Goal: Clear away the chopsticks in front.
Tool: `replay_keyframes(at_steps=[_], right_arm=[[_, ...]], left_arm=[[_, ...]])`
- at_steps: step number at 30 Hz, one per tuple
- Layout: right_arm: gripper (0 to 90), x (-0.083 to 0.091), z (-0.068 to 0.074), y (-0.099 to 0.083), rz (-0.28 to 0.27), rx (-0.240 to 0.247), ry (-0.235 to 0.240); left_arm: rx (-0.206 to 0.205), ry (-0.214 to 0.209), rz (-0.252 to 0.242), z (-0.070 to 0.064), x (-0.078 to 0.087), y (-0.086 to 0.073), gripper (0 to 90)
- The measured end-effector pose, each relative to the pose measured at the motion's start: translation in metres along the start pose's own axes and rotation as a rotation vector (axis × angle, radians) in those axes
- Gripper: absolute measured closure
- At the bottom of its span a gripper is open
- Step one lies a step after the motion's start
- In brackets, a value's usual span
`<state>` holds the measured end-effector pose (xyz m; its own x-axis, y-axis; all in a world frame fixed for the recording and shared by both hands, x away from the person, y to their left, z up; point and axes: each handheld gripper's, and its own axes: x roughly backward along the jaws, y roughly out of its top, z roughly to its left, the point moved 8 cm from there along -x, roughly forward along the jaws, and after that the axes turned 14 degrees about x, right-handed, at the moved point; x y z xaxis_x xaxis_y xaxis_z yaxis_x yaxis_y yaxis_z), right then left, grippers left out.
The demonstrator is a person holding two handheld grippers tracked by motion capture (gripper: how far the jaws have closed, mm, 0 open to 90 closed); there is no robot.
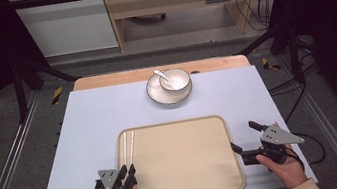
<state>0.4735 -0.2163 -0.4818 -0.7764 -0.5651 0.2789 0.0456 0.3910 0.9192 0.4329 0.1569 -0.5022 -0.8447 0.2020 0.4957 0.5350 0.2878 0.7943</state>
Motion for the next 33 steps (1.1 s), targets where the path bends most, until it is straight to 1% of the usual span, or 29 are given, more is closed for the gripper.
replay_keyframes(at_steps=[2,3,4,5,6,7,8,9,10,11,12,13,15,16,17,18,19,20,21,22,23,24,25,26,27,28,29,31,33], right_arm=[[3.3,0.000,0.000,0.000,0.000,-0.002,0.001],[3.3,0.000,0.000,0.000,-0.001,-0.002,0.001],[3.3,0.000,0.000,0.000,-0.001,-0.001,0.001],[3.3,0.000,0.000,0.000,0.000,-0.001,0.000],[3.3,0.000,0.000,0.000,0.000,-0.001,0.000],[3.3,0.000,0.000,0.000,0.000,-0.001,0.000],[3.3,0.000,0.000,0.000,0.002,-0.001,0.000],[3.3,0.000,0.000,-0.001,0.004,0.000,0.001],[3.3,0.000,0.000,-0.001,0.005,-0.001,0.000],[3.2,0.000,-0.001,-0.001,0.005,0.001,-0.002],[3.2,0.000,-0.001,-0.001,0.006,0.000,-0.004],[3.2,0.000,-0.001,-0.001,0.008,0.000,-0.007],[3.2,0.000,-0.003,-0.002,0.009,-0.005,-0.014],[3.2,0.000,-0.004,-0.002,0.010,-0.007,-0.015],[3.1,0.001,-0.004,-0.002,0.012,-0.005,-0.017],[3.1,0.001,-0.004,-0.002,0.012,-0.005,-0.017],[3.1,0.000,-0.006,-0.003,0.013,-0.005,-0.023],[3.1,0.001,-0.006,-0.003,0.014,-0.009,-0.026],[3.1,0.001,-0.007,-0.003,0.011,-0.008,-0.029],[3.1,0.001,-0.008,-0.003,0.008,-0.009,-0.033],[3.0,0.001,-0.008,-0.003,0.008,-0.011,-0.036],[3.0,0.002,-0.009,-0.003,0.007,-0.010,-0.038],[3.0,0.002,-0.010,-0.003,0.007,-0.015,-0.043],[3.0,0.002,-0.011,-0.003,0.006,-0.016,-0.046],[3.0,0.002,-0.011,-0.003,0.006,-0.016,-0.046],[3.0,0.003,-0.012,-0.002,0.003,-0.018,-0.053],[2.9,0.004,-0.013,-0.002,0.000,-0.017,-0.057],[2.9,0.004,-0.015,-0.001,-0.003,-0.023,-0.064],[2.9,0.005,-0.017,-0.001,-0.010,-0.024,-0.069]], left_arm=[[-0.018,-0.013,0.019,-0.001,-0.005,0.007,67.3],[-0.018,-0.013,0.019,-0.001,-0.005,0.007,65.6],[-0.045,-0.034,0.039,-0.002,-0.011,0.016,63.3],[-0.073,-0.033,0.042,-0.002,-0.014,0.021,61.6],[-0.109,-0.035,0.063,-0.002,-0.018,0.024,58.7],[-0.109,-0.035,0.063,-0.002,-0.018,0.024,55.1],[-0.158,-0.075,0.108,-0.003,-0.027,0.032,53.0],[-0.180,-0.087,0.119,-0.002,-0.030,0.036,51.2],[-0.183,-0.091,0.103,0.001,-0.033,0.043,50.7],[-0.183,-0.091,0.103,0.001,-0.033,0.043,49.5],[-0.184,-0.109,0.090,0.009,-0.038,0.056,47.7],[-0.178,-0.128,0.092,0.012,-0.040,0.061,45.1],[-0.179,-0.175,0.116,0.020,-0.044,0.068,40.0],[-0.179,-0.175,0.116,0.020,-0.044,0.068,38.3],[-0.187,-0.222,0.122,0.027,-0.047,0.075,35.5],[-0.187,-0.222,0.122,0.027,-0.047,0.075,32.4],[-0.226,-0.261,0.102,0.033,-0.049,0.082,29.4],[-0.226,-0.261,0.102,0.033,-0.049,0.082,26.5],[-0.297,-0.310,0.079,0.038,-0.048,0.087,23.6],[-0.330,-0.328,0.062,0.041,-0.048,0.089,19.8],[-0.341,-0.353,0.049,0.043,-0.047,0.091,17.1],[-0.350,-0.381,0.023,0.046,-0.045,0.094,14.9],[-0.350,-0.381,0.023,0.046,-0.045,0.094,13.2],[-0.344,-0.411,-0.025,0.051,-0.040,0.100,12.3],[-0.344,-0.411,-0.025,0.051,-0.040,0.100,10.9],[-0.330,-0.433,-0.061,0.056,-0.034,0.106,9.1],[-0.328,-0.446,-0.081,0.057,-0.029,0.110,7.3],[-0.344,-0.456,-0.129,0.061,-0.019,0.118,5.5],[-0.360,-0.455,-0.154,0.067,-0.009,0.126,4.5]])
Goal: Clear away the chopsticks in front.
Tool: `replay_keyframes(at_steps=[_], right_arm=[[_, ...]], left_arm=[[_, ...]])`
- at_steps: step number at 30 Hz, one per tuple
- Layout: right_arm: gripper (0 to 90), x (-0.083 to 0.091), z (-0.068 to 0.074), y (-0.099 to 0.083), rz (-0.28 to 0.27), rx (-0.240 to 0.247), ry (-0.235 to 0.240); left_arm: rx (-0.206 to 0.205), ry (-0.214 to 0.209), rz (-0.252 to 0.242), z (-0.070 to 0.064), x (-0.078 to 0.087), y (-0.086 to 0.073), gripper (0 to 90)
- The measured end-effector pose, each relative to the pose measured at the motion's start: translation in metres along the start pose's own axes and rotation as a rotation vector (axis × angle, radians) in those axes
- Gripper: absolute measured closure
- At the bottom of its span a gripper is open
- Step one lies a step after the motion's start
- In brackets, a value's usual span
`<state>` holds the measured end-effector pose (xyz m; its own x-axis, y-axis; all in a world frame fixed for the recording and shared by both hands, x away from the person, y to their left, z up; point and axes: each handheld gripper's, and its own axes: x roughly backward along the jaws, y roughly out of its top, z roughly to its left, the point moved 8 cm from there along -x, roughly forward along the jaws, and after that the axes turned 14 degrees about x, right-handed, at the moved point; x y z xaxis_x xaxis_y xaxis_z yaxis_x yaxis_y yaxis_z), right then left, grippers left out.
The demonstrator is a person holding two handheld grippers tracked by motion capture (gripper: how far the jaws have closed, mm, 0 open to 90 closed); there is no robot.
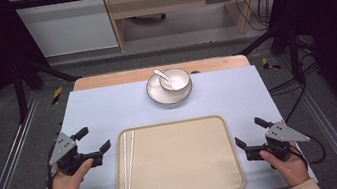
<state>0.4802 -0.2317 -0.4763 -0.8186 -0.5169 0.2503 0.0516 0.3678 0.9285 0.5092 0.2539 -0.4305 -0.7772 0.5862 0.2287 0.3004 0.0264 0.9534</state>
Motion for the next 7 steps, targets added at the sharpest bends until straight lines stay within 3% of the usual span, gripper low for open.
replay_keyframes(at_steps=[4,7], right_arm=[[2.9,-0.001,-0.001,0.000,-0.004,-0.004,-0.001],[3.0,-0.001,-0.002,0.001,-0.006,-0.005,-0.004]], left_arm=[[0.034,0.017,-0.036,0.010,0.013,0.007,4.2],[0.032,0.019,-0.033,0.011,0.015,0.007,4.3]])
